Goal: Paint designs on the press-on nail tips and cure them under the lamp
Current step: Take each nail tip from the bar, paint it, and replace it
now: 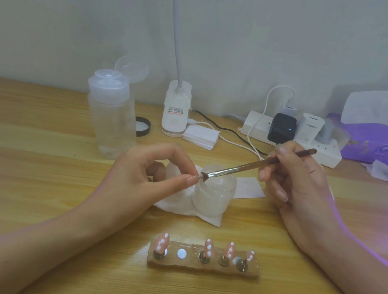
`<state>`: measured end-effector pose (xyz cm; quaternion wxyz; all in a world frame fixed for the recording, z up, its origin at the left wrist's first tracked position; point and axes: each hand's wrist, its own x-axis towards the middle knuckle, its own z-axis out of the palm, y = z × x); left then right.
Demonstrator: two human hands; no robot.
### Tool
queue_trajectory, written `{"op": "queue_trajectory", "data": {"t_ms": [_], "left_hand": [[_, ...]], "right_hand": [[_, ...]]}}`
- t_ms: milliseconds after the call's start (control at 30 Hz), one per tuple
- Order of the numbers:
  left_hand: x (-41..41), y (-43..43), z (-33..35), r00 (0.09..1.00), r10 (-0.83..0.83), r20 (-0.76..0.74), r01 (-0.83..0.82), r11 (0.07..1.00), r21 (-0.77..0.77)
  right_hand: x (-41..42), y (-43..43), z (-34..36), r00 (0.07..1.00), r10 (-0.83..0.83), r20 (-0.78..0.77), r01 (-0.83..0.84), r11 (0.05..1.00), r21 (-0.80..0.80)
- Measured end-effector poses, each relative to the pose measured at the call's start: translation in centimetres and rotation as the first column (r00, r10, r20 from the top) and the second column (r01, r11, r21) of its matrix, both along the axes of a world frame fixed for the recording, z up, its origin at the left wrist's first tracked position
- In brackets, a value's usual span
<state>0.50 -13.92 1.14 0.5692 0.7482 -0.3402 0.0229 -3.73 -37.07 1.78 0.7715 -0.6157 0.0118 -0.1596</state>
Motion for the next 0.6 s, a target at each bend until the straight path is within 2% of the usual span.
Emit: {"op": "queue_trajectory", "data": {"t_ms": [167, 300, 433, 600], "left_hand": [[-0.06, -0.04, 0.10, 1.000, -0.001, -0.004, 0.001, 1.000, -0.003], [-0.10, -0.04, 0.15, 1.000, -0.005, -0.014, 0.005, 1.000, -0.007], [-0.17, -0.06, 0.17, 1.000, -0.005, -0.018, 0.005, 1.000, -0.004], [-0.17, -0.01, 0.19, 1.000, -0.010, -0.024, 0.009, 1.000, -0.010]], "right_hand": [[0.12, -0.19, 0.02, 0.999, -0.043, -0.026, 0.044, 0.997, 0.061], [0.07, 0.04, 0.05, 1.000, -0.002, -0.004, 0.002, 1.000, -0.005], [0.06, -0.19, 0.02, 0.998, -0.049, -0.035, 0.051, 0.997, 0.065], [0.04, -0.04, -0.03, 0.999, -0.027, -0.023, 0.027, 1.000, -0.004]]}}
